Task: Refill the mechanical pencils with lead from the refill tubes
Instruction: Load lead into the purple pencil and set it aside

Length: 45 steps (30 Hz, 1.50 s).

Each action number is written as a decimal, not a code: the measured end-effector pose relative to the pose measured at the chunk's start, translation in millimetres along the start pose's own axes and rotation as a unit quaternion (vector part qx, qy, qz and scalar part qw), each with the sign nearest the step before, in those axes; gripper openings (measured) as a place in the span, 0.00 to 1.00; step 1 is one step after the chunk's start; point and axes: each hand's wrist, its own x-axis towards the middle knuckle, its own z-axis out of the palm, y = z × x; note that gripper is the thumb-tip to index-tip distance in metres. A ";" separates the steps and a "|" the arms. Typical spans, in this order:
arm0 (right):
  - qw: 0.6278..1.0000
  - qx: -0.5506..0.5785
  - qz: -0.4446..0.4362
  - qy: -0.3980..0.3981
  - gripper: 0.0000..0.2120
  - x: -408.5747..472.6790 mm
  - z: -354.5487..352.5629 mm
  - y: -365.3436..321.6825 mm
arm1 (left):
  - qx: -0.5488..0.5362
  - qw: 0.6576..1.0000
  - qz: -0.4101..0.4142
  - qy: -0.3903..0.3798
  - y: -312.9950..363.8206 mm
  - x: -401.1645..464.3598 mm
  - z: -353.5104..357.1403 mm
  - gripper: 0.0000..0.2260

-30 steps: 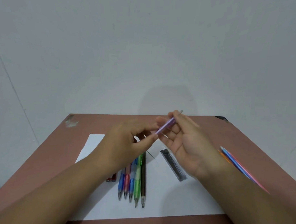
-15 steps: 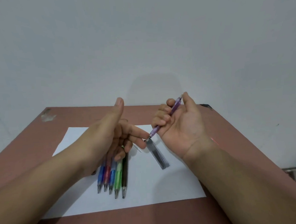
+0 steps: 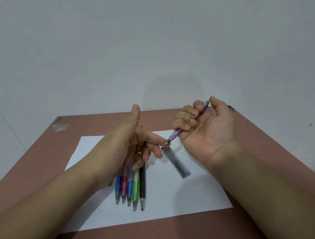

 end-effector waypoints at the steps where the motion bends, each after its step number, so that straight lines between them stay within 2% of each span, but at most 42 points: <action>1: 1.000 0.001 0.000 0.001 0.19 0.0 -0.1 0.2 | 0.002 1.000 0.000 0.003 0.8 -0.9 0.7 0.41; 8: 1.000 0.011 -0.001 0.007 0.21 0.7 -0.7 0.4 | 0.005 1.000 0.007 0.011 2.4 -2.8 1.7 0.40; 14: 1.000 0.016 -0.015 0.000 0.18 -1.4 -0.5 -1.8 | 0.021 1.000 0.002 0.013 1.5 -3.0 -1.3 0.40; 23: 1.000 0.024 -0.016 0.003 0.20 -1.6 -0.1 -1.8 | 0.018 1.000 0.005 0.004 1.3 -3.1 -2.4 0.40; 33: 1.000 0.019 -0.018 -0.007 0.17 -1.8 -1.1 -3.8 | 0.017 1.000 0.004 -0.002 1.3 -2.9 -3.3 0.40; 45: 1.000 0.021 -0.019 -0.009 0.20 -2.8 0.8 -2.6 | 0.010 1.000 0.011 -0.010 -1.2 -1.3 -5.0 0.40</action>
